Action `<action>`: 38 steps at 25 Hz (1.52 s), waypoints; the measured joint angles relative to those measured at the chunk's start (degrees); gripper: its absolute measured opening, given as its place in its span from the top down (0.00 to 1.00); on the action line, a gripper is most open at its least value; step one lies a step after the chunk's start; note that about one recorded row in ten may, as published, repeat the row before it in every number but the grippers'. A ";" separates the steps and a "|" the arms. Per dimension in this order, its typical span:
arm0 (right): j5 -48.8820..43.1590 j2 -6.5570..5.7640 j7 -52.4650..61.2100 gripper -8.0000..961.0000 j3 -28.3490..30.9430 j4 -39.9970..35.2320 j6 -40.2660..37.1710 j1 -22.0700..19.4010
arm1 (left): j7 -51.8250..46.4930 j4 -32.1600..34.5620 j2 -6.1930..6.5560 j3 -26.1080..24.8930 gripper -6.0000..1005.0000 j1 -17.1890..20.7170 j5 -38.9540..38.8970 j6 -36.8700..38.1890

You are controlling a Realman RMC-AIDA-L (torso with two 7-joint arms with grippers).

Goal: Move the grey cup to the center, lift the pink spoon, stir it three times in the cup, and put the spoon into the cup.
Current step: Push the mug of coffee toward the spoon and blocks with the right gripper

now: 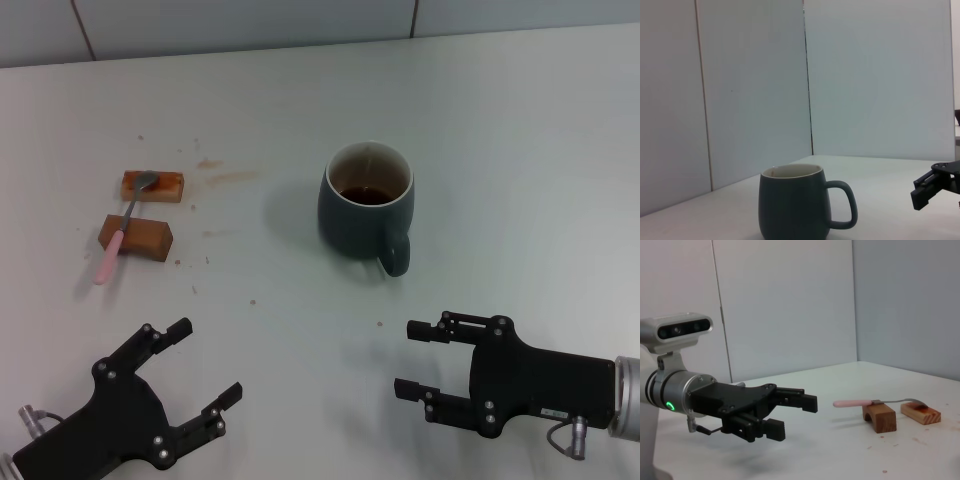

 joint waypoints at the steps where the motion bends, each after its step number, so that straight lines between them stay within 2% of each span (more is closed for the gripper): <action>1: 0.00 0.00 0.00 0.34 0.00 0.00 0.00 0.00 | 0.00 0.00 0.00 0.00 0.16 0.00 0.00 0.00; 28: 0.23 0.14 -1.25 0.34 0.15 0.11 0.42 0.15 | 0.00 0.00 -0.16 0.00 0.16 -0.38 0.00 -0.24; 32: 4.74 0.08 -2.98 0.35 0.85 0.26 -0.78 -0.70 | 0.00 0.00 -0.18 0.00 0.16 -0.40 -0.01 -0.14; 37: 15.03 -0.07 -4.67 0.39 0.88 0.04 -2.93 -2.34 | 0.00 0.00 -0.17 -0.06 0.16 -0.40 -0.06 0.05; 38: 17.78 -0.05 -5.53 0.44 0.89 0.03 -2.93 -2.77 | 0.01 0.00 -0.15 -0.12 0.16 -0.40 -0.10 0.08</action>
